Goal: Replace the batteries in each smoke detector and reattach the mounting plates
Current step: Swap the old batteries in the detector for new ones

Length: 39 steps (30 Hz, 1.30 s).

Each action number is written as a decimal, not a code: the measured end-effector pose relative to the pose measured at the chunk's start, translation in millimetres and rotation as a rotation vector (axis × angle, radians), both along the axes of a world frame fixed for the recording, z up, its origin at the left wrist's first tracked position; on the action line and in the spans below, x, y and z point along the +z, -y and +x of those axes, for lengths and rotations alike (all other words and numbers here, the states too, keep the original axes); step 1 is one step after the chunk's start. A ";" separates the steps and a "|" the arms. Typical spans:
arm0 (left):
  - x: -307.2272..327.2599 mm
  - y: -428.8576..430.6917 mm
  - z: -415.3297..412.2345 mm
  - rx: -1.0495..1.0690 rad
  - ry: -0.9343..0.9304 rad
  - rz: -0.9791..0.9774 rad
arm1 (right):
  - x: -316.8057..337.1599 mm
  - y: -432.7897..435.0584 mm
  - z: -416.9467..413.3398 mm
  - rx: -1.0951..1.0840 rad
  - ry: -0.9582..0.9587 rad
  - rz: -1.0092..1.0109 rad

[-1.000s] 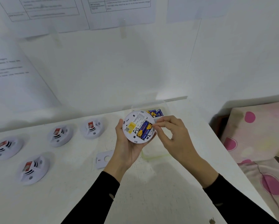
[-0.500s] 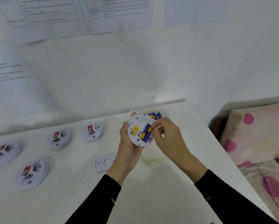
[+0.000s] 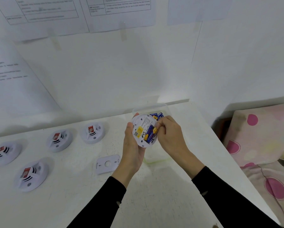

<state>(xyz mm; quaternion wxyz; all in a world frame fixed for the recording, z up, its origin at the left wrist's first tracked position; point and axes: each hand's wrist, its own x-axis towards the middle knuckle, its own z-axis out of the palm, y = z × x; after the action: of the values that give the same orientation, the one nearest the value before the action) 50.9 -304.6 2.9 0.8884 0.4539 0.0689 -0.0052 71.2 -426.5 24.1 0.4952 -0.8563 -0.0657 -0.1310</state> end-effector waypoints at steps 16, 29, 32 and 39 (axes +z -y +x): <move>-4.1 -24.6 6.3 0.049 -0.229 -0.362 | 1.7 47.8 -2.0 -0.049 -0.142 0.331; -4.0 -32.0 3.6 0.042 -0.212 -0.343 | -45.7 35.9 24.9 0.039 -0.406 -0.322; -3.4 -31.2 3.4 0.027 -0.208 -0.323 | -21.1 24.0 10.2 0.027 -0.029 -0.164; -2.1 -20.6 3.3 0.033 -0.146 -0.159 | 8.5 -8.6 -20.6 0.230 0.200 -0.160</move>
<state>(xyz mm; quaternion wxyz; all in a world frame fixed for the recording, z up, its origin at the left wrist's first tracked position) 54.3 -284.0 0.8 0.9141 0.3793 0.1402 -0.0289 50.6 -417.9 32.6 0.4283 -0.8624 -0.2224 -0.1526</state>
